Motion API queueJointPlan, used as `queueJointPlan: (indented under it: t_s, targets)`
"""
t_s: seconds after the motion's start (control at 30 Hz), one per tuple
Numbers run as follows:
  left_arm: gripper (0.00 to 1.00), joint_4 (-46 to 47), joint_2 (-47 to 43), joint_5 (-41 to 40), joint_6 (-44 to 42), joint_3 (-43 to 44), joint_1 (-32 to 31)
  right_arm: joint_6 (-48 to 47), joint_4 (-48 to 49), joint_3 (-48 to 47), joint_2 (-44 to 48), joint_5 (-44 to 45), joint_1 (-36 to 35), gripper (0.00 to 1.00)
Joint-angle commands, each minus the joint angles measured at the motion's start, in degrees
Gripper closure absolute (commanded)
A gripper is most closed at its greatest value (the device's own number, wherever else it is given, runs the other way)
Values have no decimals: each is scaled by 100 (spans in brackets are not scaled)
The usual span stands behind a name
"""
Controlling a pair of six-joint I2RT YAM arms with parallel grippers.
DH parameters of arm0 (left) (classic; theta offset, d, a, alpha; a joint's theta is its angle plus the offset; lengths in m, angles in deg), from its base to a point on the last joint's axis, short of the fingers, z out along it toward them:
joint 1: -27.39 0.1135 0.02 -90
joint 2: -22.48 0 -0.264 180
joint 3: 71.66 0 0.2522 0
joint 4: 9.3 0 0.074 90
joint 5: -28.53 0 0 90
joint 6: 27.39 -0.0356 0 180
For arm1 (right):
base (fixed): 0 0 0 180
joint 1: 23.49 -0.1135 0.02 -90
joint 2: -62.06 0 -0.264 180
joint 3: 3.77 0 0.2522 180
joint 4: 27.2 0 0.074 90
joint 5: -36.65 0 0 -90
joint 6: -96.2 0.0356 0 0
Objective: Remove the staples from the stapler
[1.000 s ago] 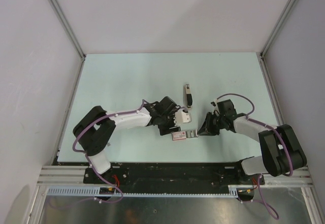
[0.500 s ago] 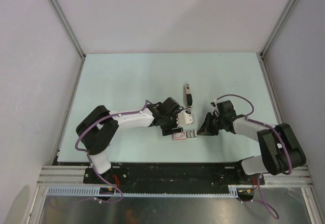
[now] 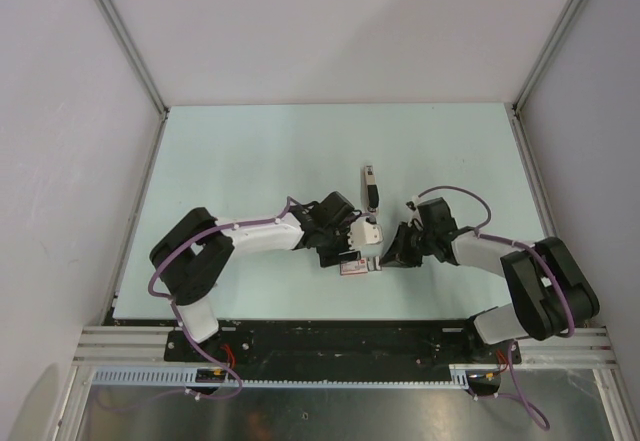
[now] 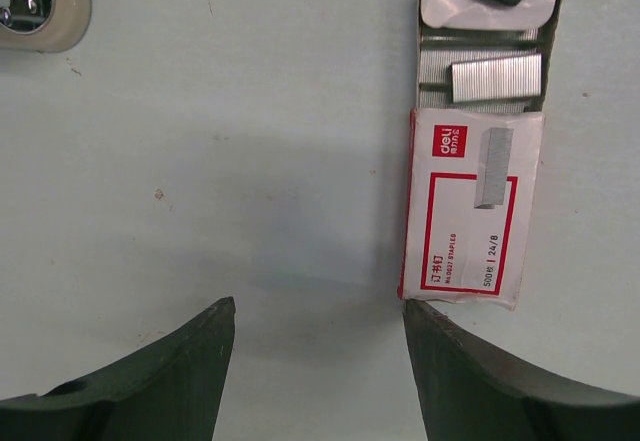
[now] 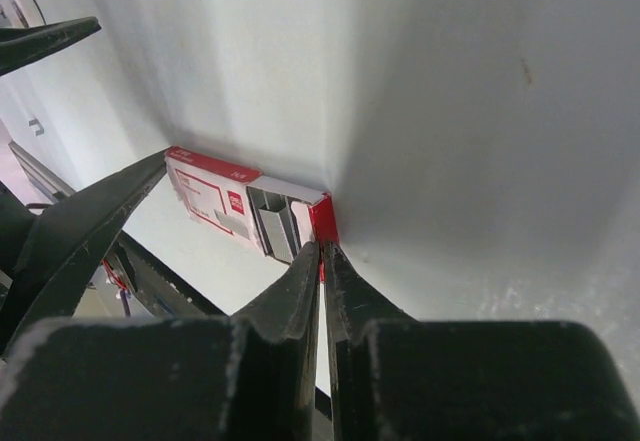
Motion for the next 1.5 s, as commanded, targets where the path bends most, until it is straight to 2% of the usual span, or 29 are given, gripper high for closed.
queueJointPlan:
  t_s: [0.0, 0.7, 1.2, 1.33, 1.47]
  targets:
    - [27, 87, 126, -45, -18, 65, -79, 194, 262, 40, -114, 72, -230, 91]
    - [28, 83, 89, -123, -85, 40, -96, 445, 830, 41, -346, -213, -686, 89]
    - [29, 77, 52, -239, -141, 28, -120, 297, 732, 275, 124, -635, -265, 68]
    - [29, 79, 54, -248, -126, 28, -115, 355, 837, 333, 182, -664, -255, 66]
    - [29, 73, -24, -288, -110, 45, -114, 379, 859, 328, 331, -693, -141, 69]
